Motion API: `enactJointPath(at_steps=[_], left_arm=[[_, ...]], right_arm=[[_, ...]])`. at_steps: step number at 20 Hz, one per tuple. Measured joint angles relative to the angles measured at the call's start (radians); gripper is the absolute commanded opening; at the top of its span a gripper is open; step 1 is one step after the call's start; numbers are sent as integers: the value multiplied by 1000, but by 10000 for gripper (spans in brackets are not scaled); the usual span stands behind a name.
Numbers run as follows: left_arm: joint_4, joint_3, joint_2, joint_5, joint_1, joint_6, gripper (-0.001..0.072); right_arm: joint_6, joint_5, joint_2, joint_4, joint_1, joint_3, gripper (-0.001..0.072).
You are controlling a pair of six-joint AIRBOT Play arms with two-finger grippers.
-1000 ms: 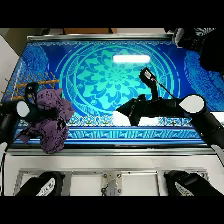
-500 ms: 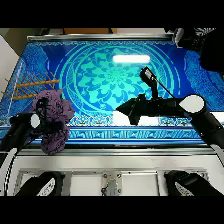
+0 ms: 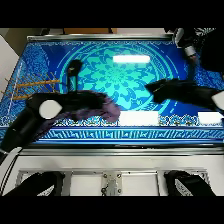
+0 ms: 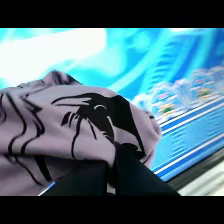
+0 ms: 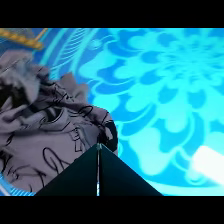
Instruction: Fold the clothes and pants, and hang the long-sleeved shirts on hangers.
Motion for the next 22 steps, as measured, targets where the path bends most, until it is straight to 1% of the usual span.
enactJointPath(at_steps=[1,2,5,8,11,13,15,19,22], left_arm=[[-7,41,-38,26,-40,0,356],[-14,85,-84,51,-72,0,704],[-23,220,-220,59,-105,0,685],[-24,316,-308,-40,-66,0,684],[-24,296,-343,-153,-34,0,684],[-14,237,-354,-185,-48,0,684],[50,174,-361,-189,-85,-25,684],[232,81,-366,-152,-175,-103,684],[322,39,-368,-132,-226,-137,684]], right_arm=[[35,-8,21,-27,-43,4,26],[64,-11,40,-49,-86,8,26],[115,-1,78,-90,-180,13,26],[134,31,92,-111,-222,13,26],[143,63,94,-121,-237,13,26],[147,71,95,-125,-241,14,26],[148,78,95,-127,-243,13,26],[150,85,95,-129,-245,13,26],[150,89,95,-129,-245,13,26]])
